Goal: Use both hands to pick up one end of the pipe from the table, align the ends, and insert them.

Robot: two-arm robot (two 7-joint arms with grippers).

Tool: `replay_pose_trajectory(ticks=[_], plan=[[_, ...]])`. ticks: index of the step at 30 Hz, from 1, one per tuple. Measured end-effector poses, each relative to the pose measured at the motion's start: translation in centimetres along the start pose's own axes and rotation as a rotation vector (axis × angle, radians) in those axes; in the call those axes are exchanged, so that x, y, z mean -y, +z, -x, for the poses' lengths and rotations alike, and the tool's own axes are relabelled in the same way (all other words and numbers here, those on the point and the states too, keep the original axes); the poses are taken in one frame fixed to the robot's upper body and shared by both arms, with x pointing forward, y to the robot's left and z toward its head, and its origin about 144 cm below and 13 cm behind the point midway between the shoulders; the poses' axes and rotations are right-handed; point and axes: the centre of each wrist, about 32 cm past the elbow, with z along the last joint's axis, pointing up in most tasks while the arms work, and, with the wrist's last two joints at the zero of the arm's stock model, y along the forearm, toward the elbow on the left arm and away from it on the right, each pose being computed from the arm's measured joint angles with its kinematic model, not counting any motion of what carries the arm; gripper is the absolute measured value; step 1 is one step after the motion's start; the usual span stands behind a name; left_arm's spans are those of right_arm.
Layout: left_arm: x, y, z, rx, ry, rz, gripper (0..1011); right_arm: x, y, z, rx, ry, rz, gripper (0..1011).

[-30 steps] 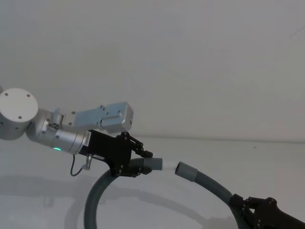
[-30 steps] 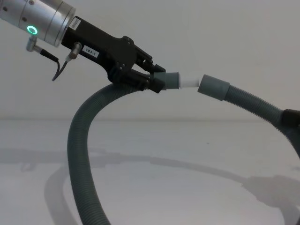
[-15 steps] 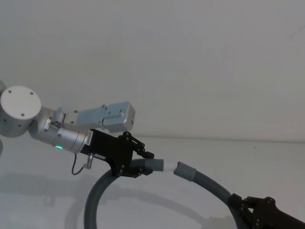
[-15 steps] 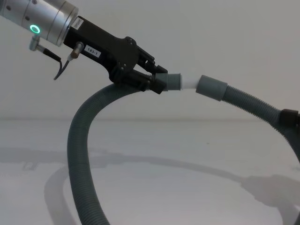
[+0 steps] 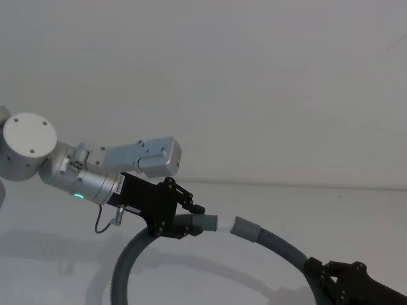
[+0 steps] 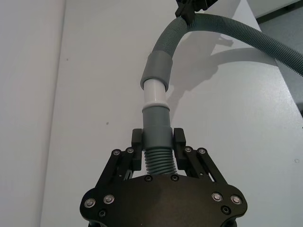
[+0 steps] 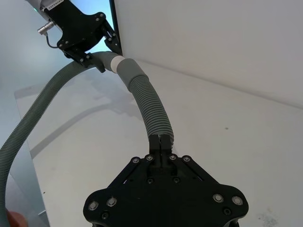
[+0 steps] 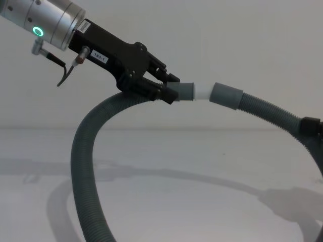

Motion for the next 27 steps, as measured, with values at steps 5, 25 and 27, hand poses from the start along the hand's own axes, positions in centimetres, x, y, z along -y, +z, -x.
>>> replay_pose_trajectory(ticks=[5, 25, 27], plan=[[0.0, 0.1, -0.1, -0.003, -0.005, -0.009, 360, 0.0, 0.0, 0.0, 0.002, 0.002, 0.001, 4], [0.1, 1.1, -1.5, 0.005, -0.057, -0.056, 360, 0.1, 0.3, -0.3, 0.113, 0.051, -0.013, 4], [0.2, 1.2, -1.8, 0.007, -0.067, -0.059, 360, 0.1, 0.3, -0.4, 0.123, 0.056, -0.015, 4]])
